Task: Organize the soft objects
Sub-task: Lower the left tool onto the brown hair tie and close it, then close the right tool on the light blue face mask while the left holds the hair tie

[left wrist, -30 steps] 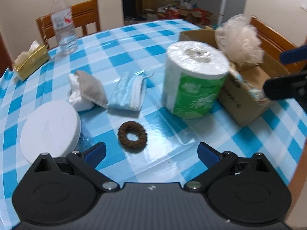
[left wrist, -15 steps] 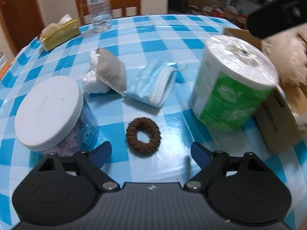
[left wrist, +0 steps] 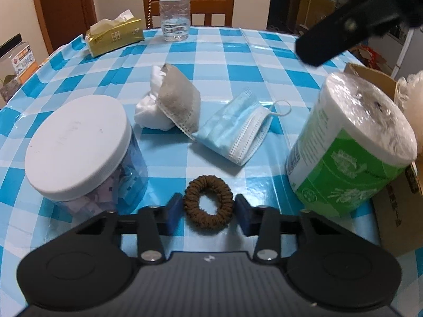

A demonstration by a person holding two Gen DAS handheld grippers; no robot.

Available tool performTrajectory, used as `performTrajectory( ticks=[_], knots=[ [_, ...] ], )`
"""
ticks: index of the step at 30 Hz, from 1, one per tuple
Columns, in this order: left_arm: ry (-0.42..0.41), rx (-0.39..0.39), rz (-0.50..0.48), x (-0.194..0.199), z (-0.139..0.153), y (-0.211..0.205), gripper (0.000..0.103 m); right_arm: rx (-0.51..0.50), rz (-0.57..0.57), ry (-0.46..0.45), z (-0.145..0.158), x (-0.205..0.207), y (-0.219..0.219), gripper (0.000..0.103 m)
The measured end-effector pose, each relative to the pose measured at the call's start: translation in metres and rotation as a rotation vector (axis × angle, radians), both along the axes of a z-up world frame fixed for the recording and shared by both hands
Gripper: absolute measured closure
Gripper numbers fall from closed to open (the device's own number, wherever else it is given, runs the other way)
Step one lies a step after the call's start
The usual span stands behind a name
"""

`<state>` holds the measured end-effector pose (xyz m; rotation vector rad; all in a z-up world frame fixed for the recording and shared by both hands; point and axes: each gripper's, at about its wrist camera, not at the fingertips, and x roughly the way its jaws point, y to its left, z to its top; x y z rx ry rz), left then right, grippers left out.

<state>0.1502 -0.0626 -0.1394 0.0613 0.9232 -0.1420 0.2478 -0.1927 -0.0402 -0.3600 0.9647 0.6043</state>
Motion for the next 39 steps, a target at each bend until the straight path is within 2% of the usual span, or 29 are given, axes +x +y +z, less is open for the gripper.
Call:
performTrajectory(
  ticks=[7,11,14,20,32,35,39],
  knots=[
    [0.006,-0.027,0.022,-0.003,0.001,0.006,0.067,-0.022,0.06,0.181,-0.03,0.037,0.022,0.0],
    [0.018,-0.034,0.024,-0.007,0.002,0.011,0.067,-0.067,0.089,0.267,-0.051,0.057,0.041,0.0],
    [0.024,-0.04,0.017,-0.009,0.002,0.013,0.067,-0.131,0.096,0.322,-0.07,0.071,0.057,0.0],
    [0.022,-0.058,0.004,-0.012,0.002,0.014,0.067,-0.179,0.073,0.436,-0.096,0.087,0.072,0.0],
    [0.029,-0.084,-0.001,-0.01,0.003,0.018,0.067,-0.264,0.058,0.465,-0.114,0.091,0.099,0.0],
    [0.031,-0.082,-0.004,-0.009,0.003,0.018,0.067,-0.289,0.06,0.451,-0.119,0.089,0.101,0.003],
    [0.033,-0.085,-0.005,-0.009,0.003,0.019,0.067,-0.3,0.056,0.418,-0.117,0.083,0.101,0.017]
  ],
)
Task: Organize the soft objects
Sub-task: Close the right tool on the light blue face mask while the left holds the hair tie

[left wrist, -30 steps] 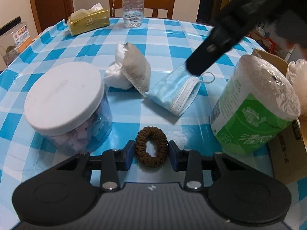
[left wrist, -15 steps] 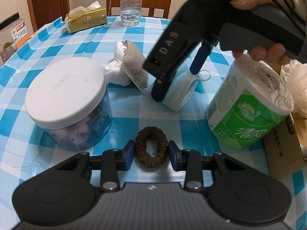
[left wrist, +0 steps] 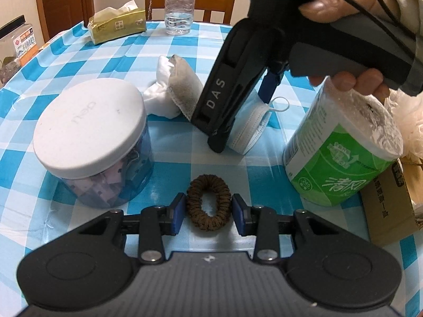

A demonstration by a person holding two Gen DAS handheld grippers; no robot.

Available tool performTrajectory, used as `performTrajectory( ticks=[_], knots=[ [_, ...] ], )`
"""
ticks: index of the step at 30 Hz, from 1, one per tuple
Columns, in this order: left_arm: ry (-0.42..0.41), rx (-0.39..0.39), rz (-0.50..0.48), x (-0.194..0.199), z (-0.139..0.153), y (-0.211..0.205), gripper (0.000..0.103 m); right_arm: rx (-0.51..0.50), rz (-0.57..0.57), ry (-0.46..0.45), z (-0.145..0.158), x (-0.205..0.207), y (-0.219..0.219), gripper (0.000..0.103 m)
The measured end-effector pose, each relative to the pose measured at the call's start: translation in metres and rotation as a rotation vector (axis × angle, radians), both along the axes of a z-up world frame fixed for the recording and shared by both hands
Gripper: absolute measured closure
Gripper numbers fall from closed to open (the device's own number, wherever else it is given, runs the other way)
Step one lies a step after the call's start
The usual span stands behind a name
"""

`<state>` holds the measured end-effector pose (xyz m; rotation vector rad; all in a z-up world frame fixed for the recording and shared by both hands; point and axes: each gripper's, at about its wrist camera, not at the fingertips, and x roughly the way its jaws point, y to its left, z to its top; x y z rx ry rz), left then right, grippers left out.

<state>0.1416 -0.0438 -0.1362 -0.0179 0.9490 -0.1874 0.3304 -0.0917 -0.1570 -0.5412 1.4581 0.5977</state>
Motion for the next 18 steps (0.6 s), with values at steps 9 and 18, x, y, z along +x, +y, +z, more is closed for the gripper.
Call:
performTrajectory(
  ticks=[9,18],
  knots=[
    [0.004,0.009,-0.017,0.0,0.003,0.0,0.068,0.038,-0.016,-0.031,0.016,-0.006,-0.005,0.029],
    [-0.004,0.029,-0.041,-0.005,0.018,0.004,0.068,0.11,-0.028,-0.075,0.046,-0.018,-0.008,0.03]
  ],
)
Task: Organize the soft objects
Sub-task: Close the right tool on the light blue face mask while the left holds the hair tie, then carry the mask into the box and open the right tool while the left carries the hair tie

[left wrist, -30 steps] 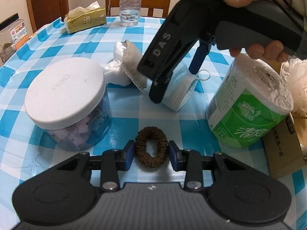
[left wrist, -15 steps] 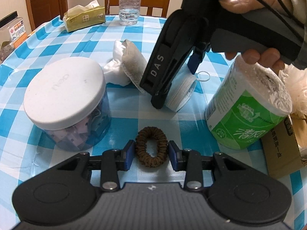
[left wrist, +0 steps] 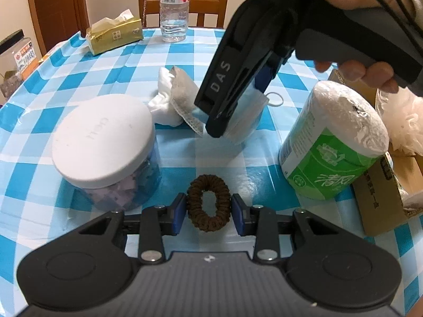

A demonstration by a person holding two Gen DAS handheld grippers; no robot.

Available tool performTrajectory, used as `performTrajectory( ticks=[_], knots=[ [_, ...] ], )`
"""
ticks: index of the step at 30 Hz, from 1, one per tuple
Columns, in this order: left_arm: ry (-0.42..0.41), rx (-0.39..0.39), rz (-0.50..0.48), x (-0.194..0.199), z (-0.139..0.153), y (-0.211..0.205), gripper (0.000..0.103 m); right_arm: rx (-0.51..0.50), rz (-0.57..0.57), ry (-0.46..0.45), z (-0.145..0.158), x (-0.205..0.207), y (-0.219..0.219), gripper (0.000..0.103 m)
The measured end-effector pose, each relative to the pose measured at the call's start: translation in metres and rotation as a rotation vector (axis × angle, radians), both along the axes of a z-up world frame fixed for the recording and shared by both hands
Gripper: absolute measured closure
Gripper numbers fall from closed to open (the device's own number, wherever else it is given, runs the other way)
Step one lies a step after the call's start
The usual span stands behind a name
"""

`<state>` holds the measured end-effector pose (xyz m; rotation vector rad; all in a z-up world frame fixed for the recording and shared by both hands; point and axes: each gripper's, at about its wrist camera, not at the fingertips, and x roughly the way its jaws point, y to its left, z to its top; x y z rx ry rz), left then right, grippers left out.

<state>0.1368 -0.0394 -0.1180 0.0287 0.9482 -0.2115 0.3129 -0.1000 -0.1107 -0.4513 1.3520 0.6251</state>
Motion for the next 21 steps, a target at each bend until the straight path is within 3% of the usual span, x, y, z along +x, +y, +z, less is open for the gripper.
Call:
performTrajectory(
  ticks=[8,21],
  knots=[
    [-0.007,-0.002,-0.034,-0.017,0.021,0.003,0.068,0.091,-0.028,-0.036,0.039,-0.024,-0.004,0.03],
    [-0.003,-0.033,-0.21,-0.046,0.052,0.021,0.068,0.206,-0.183,-0.117,0.104,-0.095,-0.031,0.03]
  ],
)
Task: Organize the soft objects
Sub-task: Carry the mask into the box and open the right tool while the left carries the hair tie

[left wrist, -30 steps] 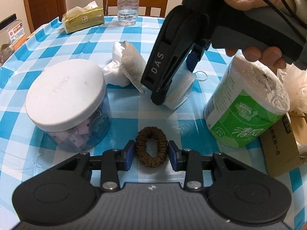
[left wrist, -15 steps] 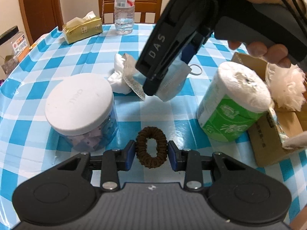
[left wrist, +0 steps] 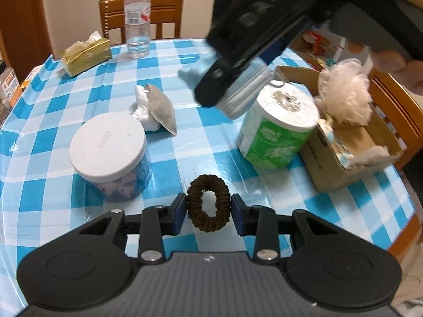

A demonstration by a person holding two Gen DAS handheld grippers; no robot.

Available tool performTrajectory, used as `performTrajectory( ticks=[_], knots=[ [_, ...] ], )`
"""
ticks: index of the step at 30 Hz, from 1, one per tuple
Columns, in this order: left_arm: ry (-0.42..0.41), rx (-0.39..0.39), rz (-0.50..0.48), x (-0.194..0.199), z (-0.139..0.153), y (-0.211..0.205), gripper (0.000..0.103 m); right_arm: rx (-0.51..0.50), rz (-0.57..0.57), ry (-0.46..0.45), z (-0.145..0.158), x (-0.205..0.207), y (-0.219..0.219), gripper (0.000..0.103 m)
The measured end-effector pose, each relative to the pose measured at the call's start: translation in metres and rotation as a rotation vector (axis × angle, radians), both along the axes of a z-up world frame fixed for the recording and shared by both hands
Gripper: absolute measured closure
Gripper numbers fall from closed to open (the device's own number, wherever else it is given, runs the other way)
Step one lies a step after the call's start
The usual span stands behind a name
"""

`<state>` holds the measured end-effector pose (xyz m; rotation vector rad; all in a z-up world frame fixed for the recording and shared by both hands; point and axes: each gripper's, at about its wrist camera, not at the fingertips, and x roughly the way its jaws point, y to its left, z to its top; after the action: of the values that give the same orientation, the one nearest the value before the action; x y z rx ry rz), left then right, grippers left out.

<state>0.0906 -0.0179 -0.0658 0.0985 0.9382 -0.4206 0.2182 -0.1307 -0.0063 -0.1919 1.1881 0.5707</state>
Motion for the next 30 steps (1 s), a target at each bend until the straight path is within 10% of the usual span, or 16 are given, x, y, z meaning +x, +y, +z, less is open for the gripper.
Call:
performTrajectory(
  ticks=[15,30],
  knots=[
    [0.031,0.038,-0.257,-0.029,0.027,-0.004,0.068,0.009,-0.312,-0.026,0.012,-0.09,-0.105,0.03],
    [-0.06,0.017,-0.318,-0.026,0.063,-0.121,0.068,-0.074,-0.524,-0.076,-0.015,-0.111,-0.27,0.023]
  ],
)
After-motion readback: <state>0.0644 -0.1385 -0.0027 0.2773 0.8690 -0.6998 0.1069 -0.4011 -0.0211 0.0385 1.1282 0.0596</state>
